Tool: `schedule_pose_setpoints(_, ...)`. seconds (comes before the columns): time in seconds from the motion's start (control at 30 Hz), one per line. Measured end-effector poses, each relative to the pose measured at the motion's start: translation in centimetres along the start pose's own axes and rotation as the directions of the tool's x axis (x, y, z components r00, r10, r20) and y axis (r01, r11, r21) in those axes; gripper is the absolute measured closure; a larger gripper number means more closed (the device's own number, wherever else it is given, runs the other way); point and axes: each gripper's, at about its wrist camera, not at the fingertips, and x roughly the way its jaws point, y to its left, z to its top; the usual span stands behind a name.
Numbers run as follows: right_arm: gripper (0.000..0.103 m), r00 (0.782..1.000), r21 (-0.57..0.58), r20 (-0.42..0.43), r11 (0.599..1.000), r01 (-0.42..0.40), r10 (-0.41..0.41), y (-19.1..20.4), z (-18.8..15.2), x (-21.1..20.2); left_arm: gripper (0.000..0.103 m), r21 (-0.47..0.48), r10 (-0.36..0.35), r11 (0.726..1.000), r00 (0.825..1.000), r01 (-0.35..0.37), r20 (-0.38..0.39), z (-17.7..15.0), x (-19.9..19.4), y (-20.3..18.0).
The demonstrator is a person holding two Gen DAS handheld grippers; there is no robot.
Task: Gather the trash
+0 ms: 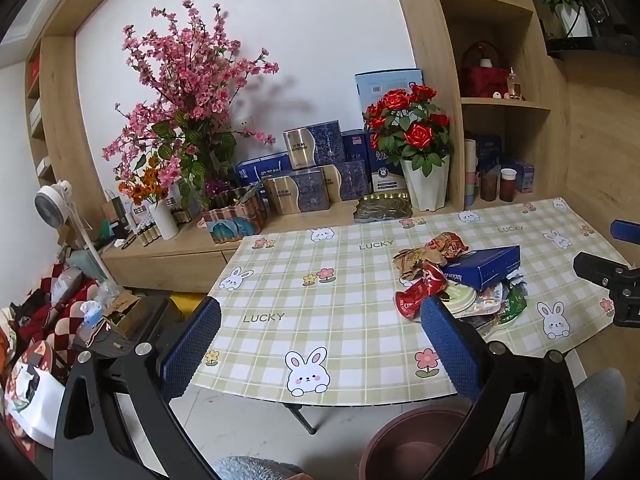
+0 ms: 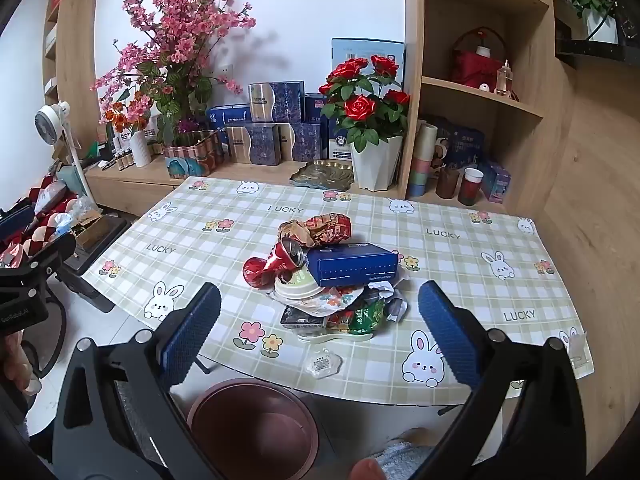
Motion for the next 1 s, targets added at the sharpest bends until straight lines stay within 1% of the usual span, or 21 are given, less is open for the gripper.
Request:
schedule_pose_setpoints(0.8, 0.006, 1.000, -0.008, 0.001, 1.000, 0.009, -0.009, 0.19, -0.11, -0.16, 0.005, -0.011, -0.006, 1.000, 1.000, 0.006, -0.008, 0.02, -0.02, 0.02)
schedule_pose_setpoints(0.83, 0.006, 1.000, -0.007, 0.001, 1.000, 0.008, -0.008, 0.12, -0.11, -0.16, 0.005, -0.012, -0.007, 1.000, 1.000, 0.007, -0.008, -0.51, 0.09, 0.11)
schedule_pose_setpoints(1.0, 0.006, 1.000, -0.010, 0.002, 1.000, 0.010, -0.010, 0.10, -0.10, -0.17, 0.005, -0.012, -0.009, 1.000, 1.000, 0.009, -0.009, -0.61, 0.08, 0.12)
